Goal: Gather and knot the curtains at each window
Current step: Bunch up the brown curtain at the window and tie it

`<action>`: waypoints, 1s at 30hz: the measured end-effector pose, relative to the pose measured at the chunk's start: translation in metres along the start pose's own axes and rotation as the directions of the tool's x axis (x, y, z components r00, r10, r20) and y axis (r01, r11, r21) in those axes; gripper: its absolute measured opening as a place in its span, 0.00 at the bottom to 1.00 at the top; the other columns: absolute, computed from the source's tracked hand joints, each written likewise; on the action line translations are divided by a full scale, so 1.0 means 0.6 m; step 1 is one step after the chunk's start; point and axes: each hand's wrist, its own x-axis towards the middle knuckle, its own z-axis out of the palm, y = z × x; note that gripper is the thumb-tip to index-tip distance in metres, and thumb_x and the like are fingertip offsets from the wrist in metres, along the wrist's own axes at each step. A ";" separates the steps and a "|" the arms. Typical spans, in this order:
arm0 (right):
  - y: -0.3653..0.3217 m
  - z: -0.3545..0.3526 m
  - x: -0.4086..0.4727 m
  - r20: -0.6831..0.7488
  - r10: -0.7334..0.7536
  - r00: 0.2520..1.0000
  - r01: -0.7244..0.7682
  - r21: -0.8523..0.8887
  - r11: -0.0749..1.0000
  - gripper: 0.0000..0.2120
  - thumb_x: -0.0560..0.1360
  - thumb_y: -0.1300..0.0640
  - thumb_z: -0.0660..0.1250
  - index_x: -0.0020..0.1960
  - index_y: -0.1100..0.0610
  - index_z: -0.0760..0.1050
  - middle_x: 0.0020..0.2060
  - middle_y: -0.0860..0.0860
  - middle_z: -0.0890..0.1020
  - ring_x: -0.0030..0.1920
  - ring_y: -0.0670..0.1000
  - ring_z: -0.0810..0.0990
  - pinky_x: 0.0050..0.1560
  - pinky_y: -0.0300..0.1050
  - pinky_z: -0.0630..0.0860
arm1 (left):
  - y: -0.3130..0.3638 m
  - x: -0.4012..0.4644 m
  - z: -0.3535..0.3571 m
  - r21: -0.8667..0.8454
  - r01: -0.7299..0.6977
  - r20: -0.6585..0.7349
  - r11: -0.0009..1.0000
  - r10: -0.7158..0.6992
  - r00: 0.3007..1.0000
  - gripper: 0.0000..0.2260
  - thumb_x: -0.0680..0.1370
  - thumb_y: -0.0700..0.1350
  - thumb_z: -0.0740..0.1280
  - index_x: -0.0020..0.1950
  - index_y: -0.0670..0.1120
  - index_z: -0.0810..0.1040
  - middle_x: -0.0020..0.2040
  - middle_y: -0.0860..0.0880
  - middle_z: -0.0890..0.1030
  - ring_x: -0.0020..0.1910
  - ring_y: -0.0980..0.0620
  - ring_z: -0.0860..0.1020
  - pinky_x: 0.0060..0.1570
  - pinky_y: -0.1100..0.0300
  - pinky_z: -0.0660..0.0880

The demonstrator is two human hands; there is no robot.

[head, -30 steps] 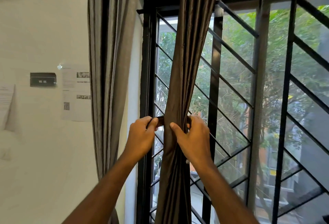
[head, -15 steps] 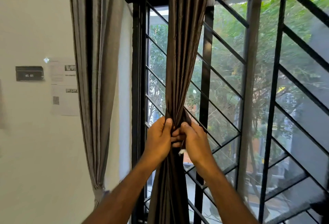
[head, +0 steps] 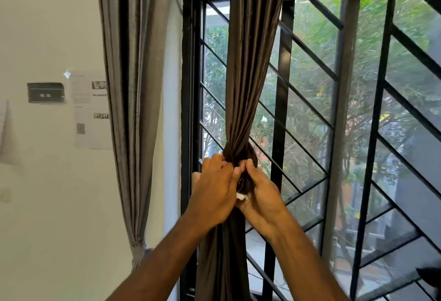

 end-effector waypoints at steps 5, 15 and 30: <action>0.005 0.016 0.011 0.030 -0.064 0.997 0.070 -0.258 0.964 0.15 0.84 0.52 0.59 0.55 0.59 0.81 0.57 0.56 0.85 0.58 0.53 0.84 0.57 0.52 0.79 | -0.024 -0.006 -0.005 0.172 -0.065 0.090 0.983 0.050 0.995 0.22 0.82 0.58 0.46 0.63 0.55 0.75 0.62 0.54 0.69 0.59 0.50 0.69 0.53 0.41 0.72; 0.046 0.011 0.038 0.170 -0.457 0.873 0.413 -0.756 0.507 0.11 0.82 0.58 0.60 0.46 0.59 0.79 0.35 0.52 0.82 0.36 0.48 0.81 0.33 0.46 0.73 | 0.012 0.062 -0.046 -0.105 0.078 -0.078 0.991 -0.086 0.993 0.18 0.73 0.62 0.65 0.41 0.48 0.81 0.40 0.50 0.77 0.43 0.50 0.77 0.42 0.56 0.74; 0.029 -0.046 0.022 0.353 -0.496 0.793 0.537 -0.789 0.297 0.27 0.71 0.75 0.56 0.39 0.43 0.75 0.36 0.47 0.77 0.38 0.49 0.77 0.42 0.38 0.71 | -0.017 0.069 -0.049 -0.411 -0.118 0.063 0.904 0.157 0.986 0.13 0.76 0.55 0.60 0.43 0.47 0.76 0.32 0.51 0.74 0.33 0.48 0.73 0.38 0.46 0.71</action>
